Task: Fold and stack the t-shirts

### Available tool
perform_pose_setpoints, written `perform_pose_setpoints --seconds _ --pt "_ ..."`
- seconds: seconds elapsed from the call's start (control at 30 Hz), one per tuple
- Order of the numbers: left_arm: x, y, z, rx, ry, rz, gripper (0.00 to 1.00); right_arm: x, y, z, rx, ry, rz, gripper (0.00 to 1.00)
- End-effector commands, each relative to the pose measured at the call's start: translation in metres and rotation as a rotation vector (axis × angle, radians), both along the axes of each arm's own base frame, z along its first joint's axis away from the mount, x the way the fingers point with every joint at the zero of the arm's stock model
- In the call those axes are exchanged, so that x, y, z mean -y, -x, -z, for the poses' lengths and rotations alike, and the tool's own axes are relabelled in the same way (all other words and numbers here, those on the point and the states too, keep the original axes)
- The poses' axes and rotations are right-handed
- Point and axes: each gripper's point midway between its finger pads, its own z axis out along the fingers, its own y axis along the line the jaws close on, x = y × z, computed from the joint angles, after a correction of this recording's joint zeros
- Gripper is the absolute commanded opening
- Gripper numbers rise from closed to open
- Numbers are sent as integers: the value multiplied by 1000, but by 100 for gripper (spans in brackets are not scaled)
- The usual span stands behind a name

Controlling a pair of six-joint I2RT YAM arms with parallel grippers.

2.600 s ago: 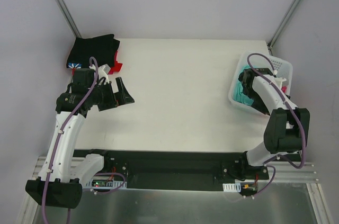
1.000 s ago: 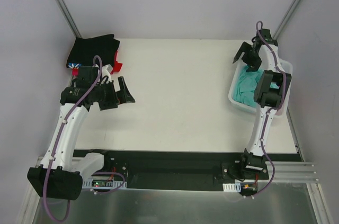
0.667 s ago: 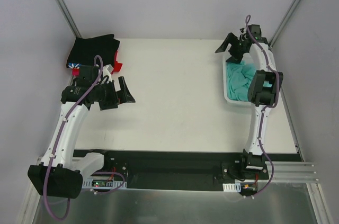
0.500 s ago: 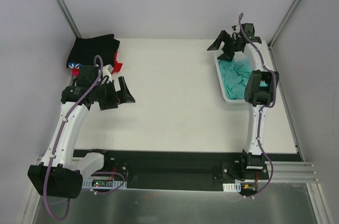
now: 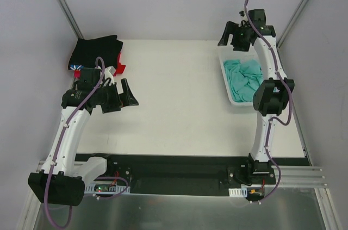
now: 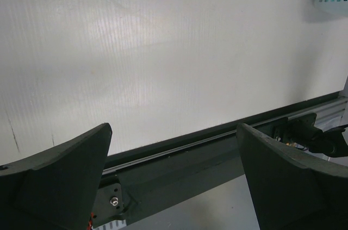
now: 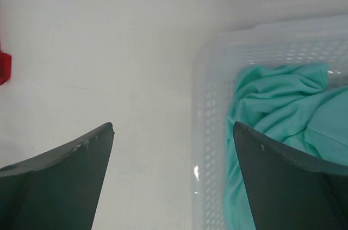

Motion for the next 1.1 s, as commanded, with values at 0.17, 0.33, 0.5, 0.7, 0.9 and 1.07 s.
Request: perform_pose_setpoints --seconds 0.17,0.33,0.5,0.7,0.9,1.07 --pt "2 6 -7 35 -2 23 99 -76 110 -71 7 114 -94 63" --pt "3 8 -8 40 5 30 99 -71 160 -25 -136 202 -30 15" --pt "5 12 -9 49 15 35 99 -61 208 25 -264 319 -41 33" --pt "5 14 -9 52 23 34 99 -55 236 53 -321 388 -45 68" --pt "5 18 -14 80 24 37 99 -30 245 65 -349 503 1 72" --pt "6 20 -15 87 27 39 99 -11 235 72 -362 575 30 73"
